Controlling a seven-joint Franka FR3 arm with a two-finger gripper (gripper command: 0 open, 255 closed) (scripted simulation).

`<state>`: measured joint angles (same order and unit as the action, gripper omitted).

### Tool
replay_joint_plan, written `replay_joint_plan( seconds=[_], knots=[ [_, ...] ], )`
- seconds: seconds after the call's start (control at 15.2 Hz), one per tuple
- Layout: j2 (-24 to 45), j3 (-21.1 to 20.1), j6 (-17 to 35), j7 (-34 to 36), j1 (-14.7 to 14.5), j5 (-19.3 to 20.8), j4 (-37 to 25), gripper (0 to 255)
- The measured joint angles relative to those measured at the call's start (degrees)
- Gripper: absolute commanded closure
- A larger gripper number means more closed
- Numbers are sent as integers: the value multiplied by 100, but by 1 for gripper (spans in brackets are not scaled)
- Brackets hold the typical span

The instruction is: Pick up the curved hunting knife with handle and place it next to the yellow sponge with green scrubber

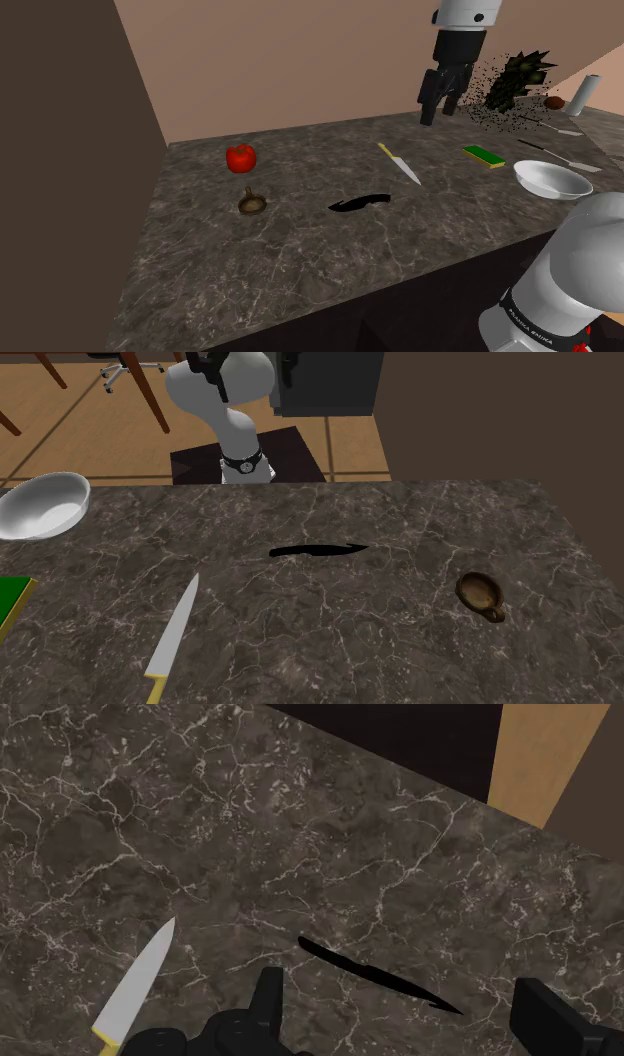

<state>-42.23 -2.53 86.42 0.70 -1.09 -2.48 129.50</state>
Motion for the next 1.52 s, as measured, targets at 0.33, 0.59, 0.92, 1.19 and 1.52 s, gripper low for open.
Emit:
replay_joint_plan(
  seconds=[0.33, 0.59, 0.92, 1.19, 1.52],
  knots=[
    [172, 161, 539, -821, -246, 168, 419, 0],
    [600, 401, 1295, -1940, -531, 403, 791, 0],
    [1215, 672, 2306, -3311, -863, 669, 1217, 0],
    [1853, 822, 3133, -4345, -1132, 824, 1407, 0],
    [2690, 951, 4166, -5573, -1418, 982, 1594, 0]
  ],
)
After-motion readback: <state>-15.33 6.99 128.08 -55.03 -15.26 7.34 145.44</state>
